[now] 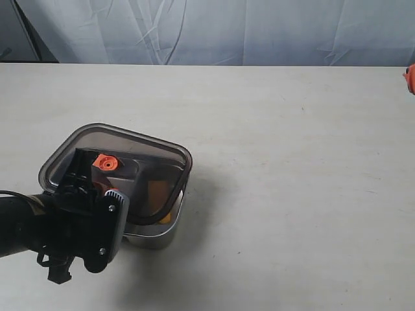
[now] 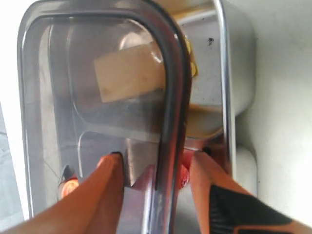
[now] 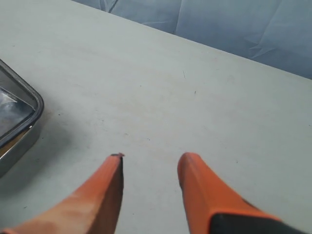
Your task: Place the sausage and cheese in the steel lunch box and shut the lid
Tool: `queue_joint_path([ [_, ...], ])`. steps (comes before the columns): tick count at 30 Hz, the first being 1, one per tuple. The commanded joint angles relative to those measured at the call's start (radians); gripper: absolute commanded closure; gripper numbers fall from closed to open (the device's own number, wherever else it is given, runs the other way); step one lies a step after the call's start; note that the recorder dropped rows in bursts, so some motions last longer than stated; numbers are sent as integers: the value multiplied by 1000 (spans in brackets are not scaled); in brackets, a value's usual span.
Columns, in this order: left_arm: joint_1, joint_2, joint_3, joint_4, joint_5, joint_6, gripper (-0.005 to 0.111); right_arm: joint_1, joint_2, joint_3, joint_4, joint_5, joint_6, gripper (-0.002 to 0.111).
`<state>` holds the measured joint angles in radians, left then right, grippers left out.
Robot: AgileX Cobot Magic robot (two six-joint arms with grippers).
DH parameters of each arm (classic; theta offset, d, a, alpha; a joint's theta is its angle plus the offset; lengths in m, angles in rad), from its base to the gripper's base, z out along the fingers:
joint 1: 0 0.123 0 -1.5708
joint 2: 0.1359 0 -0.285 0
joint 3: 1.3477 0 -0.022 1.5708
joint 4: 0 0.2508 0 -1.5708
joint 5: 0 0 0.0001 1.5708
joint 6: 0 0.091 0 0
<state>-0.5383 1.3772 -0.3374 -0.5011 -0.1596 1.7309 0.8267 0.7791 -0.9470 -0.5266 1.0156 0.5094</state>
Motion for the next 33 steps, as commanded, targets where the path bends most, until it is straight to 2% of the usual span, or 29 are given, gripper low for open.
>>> queue_joint_path([
  [1, -3, -28, -3, -4, 55, -7, 63, 0, -6, 4, -21, -1, -5, 69],
  [6, -3, -36, -3, -6, 55, -7, 63, 0, -6, 4, -13, -9, -5, 69],
  [9, -3, -36, -3, -6, 55, -7, 63, 0, -6, 8, 49, -76, -5, 69],
  [14, -3, -36, -3, -6, 49, -7, 63, 0, 32, 138, 87, -414, 18, 70],
  [16, -3, -36, -3, -6, 49, -7, 63, 0, 88, 189, 47, -536, 60, 79],
  [19, -3, -36, -3, -6, 49, -7, 63, 0, 213, 212, -94, -645, 210, 108],
  [22, -3, -36, -3, -6, 47, -7, 63, 0, 361, 182, -367, -730, 480, 108],
  [25, -3, -36, -3, -6, 47, -7, 63, -4, 518, 95, -611, -725, 714, 108],
  [27, -3, -36, -3, -6, 47, -7, 63, -42, 625, 14, -698, -717, 815, 108],
  [29, -3, -36, -3, -6, 49, -31, 63, -103, 709, -61, -692, -751, 845, 109],
  [31, -3, -36, -3, -6, 51, -34, 63, -189, 783, -117, -647, -864, 845, 109],
  [33, -3, -36, -3, -6, 51, -34, 63, -275, 843, -149, -606, -1052, 845, 109],
])
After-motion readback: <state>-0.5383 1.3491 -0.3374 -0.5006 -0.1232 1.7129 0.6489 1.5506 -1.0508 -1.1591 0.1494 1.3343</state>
